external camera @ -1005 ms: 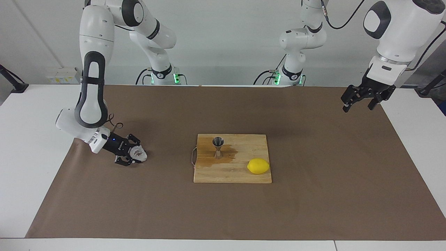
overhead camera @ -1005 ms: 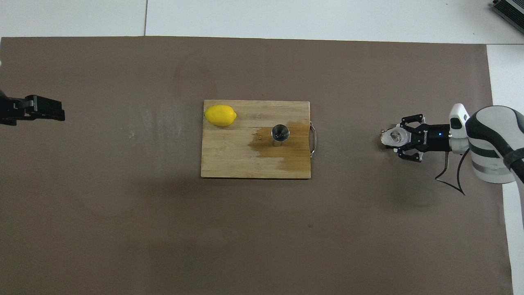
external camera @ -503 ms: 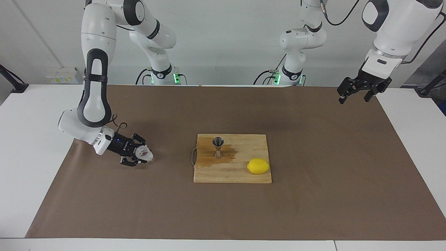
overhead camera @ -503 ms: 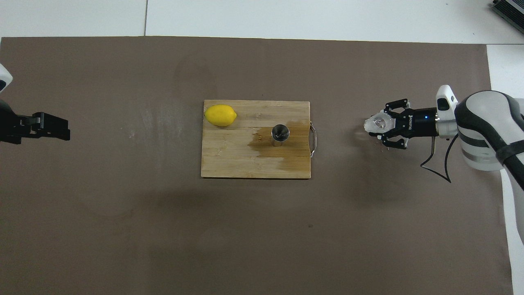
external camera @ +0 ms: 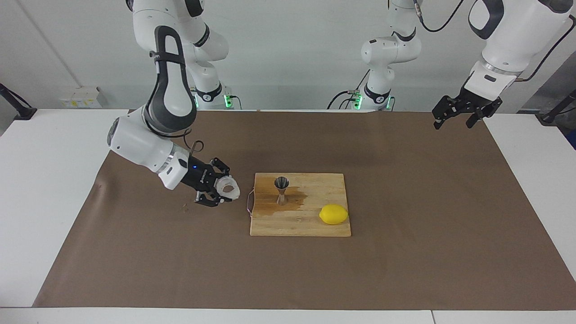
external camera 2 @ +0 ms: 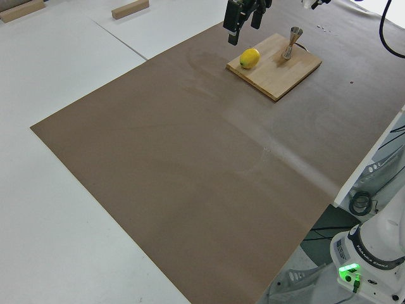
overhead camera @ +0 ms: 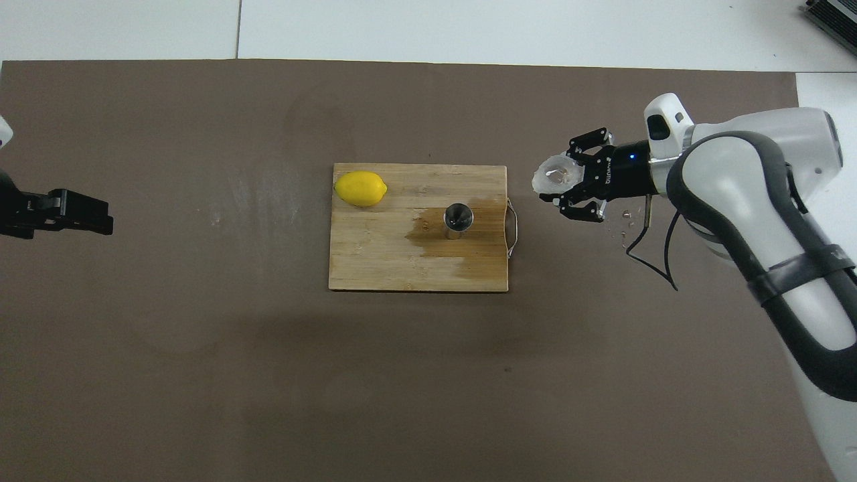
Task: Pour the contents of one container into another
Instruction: 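Carry the white cup with the right gripper over the metal cup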
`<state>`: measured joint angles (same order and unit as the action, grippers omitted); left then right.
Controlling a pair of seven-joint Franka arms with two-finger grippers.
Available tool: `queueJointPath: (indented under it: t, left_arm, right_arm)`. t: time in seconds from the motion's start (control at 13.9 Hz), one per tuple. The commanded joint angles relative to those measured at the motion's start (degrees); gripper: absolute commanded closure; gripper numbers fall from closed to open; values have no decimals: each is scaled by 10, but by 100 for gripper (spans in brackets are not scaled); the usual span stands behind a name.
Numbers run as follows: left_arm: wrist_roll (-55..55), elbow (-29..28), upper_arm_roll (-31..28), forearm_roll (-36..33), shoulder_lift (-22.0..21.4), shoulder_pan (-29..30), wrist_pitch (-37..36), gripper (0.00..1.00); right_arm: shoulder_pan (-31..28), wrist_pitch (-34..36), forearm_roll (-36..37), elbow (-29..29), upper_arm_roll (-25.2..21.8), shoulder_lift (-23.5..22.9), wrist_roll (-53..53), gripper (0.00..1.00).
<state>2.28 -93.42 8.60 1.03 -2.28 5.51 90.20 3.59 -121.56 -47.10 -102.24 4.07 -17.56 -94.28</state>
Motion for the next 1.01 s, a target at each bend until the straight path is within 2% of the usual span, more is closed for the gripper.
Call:
queueJointPath:
  t: [0.0,0.29,0.93]
  left_arm:
    - [-8,-15,4,7,-16,11,-6,0]
    - [-8,-15,2,7,-16,14,-6,0]
    - [-8,-16,2,7,-17,14,-6,0]
  right_arm:
    - [33,-31,52,1,-1,0,30,73]
    - [85,-79,141,0,-1,-2,92,73]
    - [151,-88,378,0,-1,-1,174,73]
